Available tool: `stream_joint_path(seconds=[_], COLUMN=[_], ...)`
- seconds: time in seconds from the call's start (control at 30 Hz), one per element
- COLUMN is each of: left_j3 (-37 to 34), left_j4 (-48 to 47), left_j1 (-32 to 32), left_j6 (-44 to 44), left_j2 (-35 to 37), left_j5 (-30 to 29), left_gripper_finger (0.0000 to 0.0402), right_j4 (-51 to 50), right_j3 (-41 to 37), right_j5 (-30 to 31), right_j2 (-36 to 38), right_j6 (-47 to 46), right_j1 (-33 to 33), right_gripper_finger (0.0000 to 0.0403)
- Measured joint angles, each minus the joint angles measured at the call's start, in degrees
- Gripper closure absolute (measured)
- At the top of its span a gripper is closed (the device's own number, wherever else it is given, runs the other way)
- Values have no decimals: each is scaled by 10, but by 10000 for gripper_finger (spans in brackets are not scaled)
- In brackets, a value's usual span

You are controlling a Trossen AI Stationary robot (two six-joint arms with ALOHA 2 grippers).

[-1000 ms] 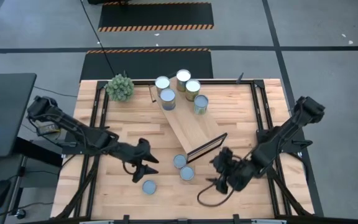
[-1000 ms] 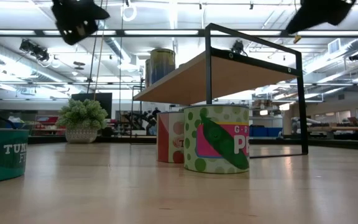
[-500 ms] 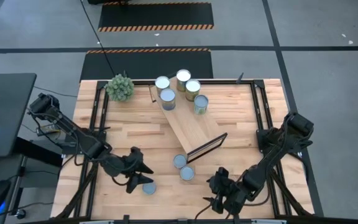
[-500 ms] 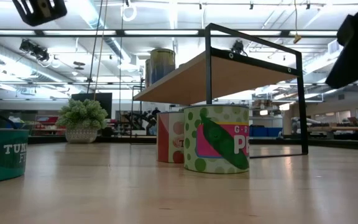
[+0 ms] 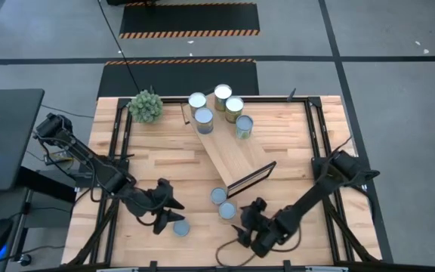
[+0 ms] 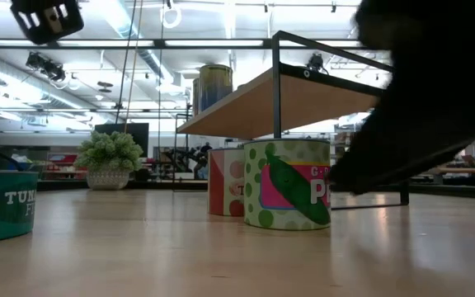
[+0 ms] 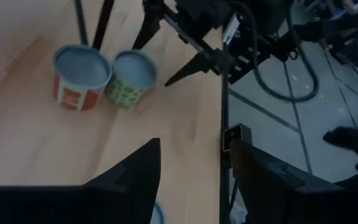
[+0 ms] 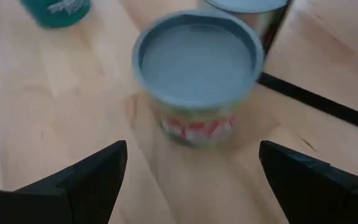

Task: Pick and place cans onto a shelf
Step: Put the green can on the shelf

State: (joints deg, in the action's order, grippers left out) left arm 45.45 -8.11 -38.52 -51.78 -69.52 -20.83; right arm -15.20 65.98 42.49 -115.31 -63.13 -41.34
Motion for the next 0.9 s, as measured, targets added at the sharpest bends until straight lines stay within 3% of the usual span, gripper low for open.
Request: stream_joint_path(seconds=[0.1,0.23,0.3,0.5,0.7,0.9], left_j3=[0,0,0,1,4,71], left_j4=[-32,-77,-93,-106,-18,-114], left_j1=[1,2,2,1,4,-4], left_j6=[-21,-31,-21,12,23,51], left_j2=[0,0,0,-14,-76,-167], left_j5=[-1,2,12,22,110,98], left_gripper_finger=[193,158,137,107,88,84], right_j4=[95,335,358,238,119,-21], right_j3=[3,5,6,5,5,5], right_j5=[-22,-138,-150,-128,-132,-86], right_j2=[-24,-47,-42,2,48,104], right_j6=[38,215,238,224,206,128], right_j1=[32,72,79,73,35,-16], right_gripper_finger=[30,30,31,49,57,57])
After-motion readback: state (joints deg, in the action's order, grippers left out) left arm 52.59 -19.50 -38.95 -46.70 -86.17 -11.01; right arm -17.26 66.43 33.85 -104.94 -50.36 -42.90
